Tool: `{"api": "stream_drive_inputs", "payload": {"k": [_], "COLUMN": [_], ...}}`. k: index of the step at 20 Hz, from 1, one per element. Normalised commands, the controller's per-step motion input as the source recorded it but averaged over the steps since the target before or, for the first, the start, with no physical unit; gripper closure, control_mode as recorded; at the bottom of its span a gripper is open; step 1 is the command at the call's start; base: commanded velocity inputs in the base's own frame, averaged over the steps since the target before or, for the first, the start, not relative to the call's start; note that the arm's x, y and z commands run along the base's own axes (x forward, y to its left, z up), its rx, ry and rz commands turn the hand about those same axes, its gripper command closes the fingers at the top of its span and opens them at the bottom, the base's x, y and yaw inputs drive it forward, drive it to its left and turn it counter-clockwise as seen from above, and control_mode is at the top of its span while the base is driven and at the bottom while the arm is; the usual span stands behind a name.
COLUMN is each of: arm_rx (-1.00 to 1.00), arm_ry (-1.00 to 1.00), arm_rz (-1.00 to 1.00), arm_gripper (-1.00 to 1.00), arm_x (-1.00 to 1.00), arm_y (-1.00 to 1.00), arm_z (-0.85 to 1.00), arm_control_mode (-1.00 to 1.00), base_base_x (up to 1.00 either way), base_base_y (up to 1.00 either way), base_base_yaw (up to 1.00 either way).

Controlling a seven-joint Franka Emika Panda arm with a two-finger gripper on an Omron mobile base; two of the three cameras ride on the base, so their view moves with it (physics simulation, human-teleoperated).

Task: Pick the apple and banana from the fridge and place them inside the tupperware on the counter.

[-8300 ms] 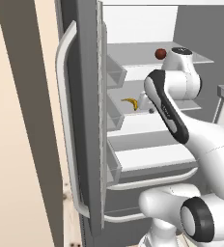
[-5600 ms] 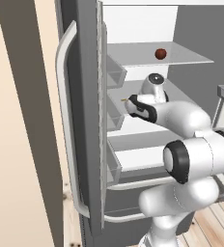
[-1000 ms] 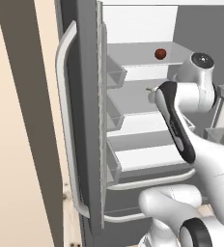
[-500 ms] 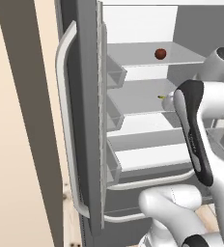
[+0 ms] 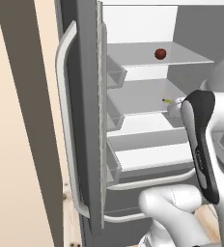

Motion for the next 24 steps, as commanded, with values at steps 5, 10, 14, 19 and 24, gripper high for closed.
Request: {"api": "stream_drive_inputs", "payload": {"k": [5,10,14,19,24], "arm_rx": [0.00,0.00,0.00,0.00,0.00], "arm_ry": [-0.09,0.00,0.00,0.00,0.00], "arm_rz": [0.00,0.00,0.00,0.00,0.00], "arm_gripper": [1.00,1.00,1.00,1.00,1.00], "arm_x": [-0.72,0.00,0.00,0.00,0.00], "arm_y": [0.00,0.00,0.00,0.00,0.00], "arm_z": [-0.09,0.00,0.00,0.00,0.00], "arm_control_mode": [-1.00,1.00,1.00,1.00,1.00], "base_base_x": [0.00,-0.77,-0.73,-0.68,-0.56], "base_base_y": [0.00,0.06,0.22,0.24,0.03], "base_base_yaw": [0.00,0.00,-0.13,-0.56,-1.00]}}
